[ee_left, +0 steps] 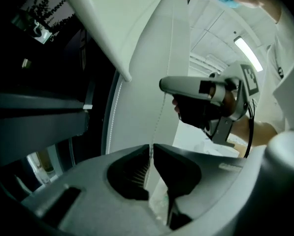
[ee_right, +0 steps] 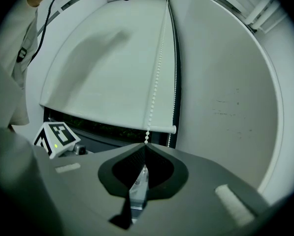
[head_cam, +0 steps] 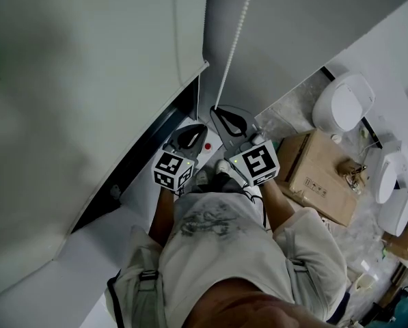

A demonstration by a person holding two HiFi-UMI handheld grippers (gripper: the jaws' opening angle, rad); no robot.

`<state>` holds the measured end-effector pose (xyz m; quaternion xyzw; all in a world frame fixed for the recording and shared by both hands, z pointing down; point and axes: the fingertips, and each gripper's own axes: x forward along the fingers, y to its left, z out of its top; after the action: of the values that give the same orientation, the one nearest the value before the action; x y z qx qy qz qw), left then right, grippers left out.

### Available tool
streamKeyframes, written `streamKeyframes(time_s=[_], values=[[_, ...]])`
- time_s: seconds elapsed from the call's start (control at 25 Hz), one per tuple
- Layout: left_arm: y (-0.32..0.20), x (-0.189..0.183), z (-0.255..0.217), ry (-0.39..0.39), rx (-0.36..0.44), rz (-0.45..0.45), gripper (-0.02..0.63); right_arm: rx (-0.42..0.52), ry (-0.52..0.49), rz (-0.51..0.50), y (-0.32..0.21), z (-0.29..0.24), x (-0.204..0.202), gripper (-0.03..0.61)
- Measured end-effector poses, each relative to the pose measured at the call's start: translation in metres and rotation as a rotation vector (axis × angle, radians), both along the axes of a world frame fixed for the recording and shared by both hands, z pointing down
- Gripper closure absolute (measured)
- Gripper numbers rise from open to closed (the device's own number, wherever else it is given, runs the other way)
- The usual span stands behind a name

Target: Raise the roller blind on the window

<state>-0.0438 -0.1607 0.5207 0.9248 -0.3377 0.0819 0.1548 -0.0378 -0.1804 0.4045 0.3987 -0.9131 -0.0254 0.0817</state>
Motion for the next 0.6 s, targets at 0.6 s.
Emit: streamKeyframes(time_s=[0.6], values=[[-0.002, 0.010, -0.181, 0.110, 0.337, -0.021, 0.517, -0.003, -0.022, -0.054, 0.003, 0.002, 0.007, 0.569]])
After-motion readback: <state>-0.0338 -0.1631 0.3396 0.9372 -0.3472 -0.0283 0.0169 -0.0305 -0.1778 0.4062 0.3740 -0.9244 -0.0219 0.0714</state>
